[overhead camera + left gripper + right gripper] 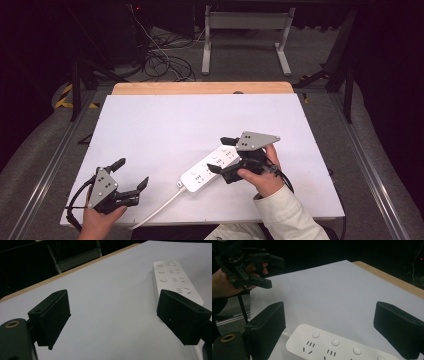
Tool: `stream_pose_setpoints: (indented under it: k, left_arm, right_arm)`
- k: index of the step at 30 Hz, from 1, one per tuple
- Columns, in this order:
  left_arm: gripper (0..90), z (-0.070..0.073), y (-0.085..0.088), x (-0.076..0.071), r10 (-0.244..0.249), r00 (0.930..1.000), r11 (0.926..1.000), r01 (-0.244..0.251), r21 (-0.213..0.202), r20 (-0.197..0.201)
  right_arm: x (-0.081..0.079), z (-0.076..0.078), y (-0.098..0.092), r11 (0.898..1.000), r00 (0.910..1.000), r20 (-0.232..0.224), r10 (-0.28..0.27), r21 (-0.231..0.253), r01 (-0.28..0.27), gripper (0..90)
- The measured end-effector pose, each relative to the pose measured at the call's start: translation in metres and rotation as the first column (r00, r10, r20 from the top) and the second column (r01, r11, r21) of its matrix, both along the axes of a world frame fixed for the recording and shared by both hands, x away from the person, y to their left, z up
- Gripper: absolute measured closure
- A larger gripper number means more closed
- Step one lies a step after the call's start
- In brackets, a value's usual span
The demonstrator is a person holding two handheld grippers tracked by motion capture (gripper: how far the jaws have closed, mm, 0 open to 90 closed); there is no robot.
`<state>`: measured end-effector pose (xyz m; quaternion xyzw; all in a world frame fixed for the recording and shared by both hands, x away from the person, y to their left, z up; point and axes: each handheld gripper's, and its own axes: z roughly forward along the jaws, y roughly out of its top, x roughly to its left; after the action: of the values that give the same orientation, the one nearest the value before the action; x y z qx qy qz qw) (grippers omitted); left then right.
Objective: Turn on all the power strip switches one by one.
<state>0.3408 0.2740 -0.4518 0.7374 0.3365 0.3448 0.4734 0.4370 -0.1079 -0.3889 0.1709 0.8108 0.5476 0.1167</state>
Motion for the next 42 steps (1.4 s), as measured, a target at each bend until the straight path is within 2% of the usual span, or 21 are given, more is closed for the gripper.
stream_pose_setpoints:
  k: [3, 14, 20, 31, 37, 42]
  left_arm:
    - [11.8, 0.000, 0.000, 0.000, 0.000, 1.0000, 1.0000, 0.000, -0.010, -0.004]
    - [11.8, 0.000, 0.000, 0.000, 0.002, 1.0000, 1.0000, -0.001, -0.005, 0.001]
    - [11.8, 0.000, 0.000, -0.001, 0.001, 1.0000, 1.0000, -0.001, -0.009, -0.001]
    - [11.8, 0.000, 0.000, -0.001, -0.001, 1.0000, 1.0000, 0.001, -0.004, 0.000]
    - [11.8, 0.000, -0.001, -0.001, -0.003, 1.0000, 1.0000, 0.003, 0.005, -0.001]
    - [11.8, 0.000, 0.000, -0.001, -0.001, 1.0000, 1.0000, 0.001, 0.002, -0.002]
  right_arm:
    - [0.000, -0.001, -0.010, 1.000, 0.9998, 0.000, -0.022, 0.005, 0.022, 10.6]
    - [0.001, -0.011, -0.048, 0.995, 0.9946, 0.005, -0.104, 0.004, 0.104, 10.1]
    - [0.002, -0.023, -0.065, 0.989, 0.9885, -0.018, -0.150, 0.001, 0.150, 9.7]
    - [0.002, -0.047, -0.099, 0.968, 0.9670, -0.049, -0.250, -0.014, 0.249, 9.6]
    - [0.001, -0.063, -0.114, 0.956, 0.9548, -0.049, -0.293, -0.051, 0.291, 7.1]
    - [-0.001, -0.074, -0.123, 0.948, 0.9466, -0.056, -0.318, -0.042, 0.316, 6.0]
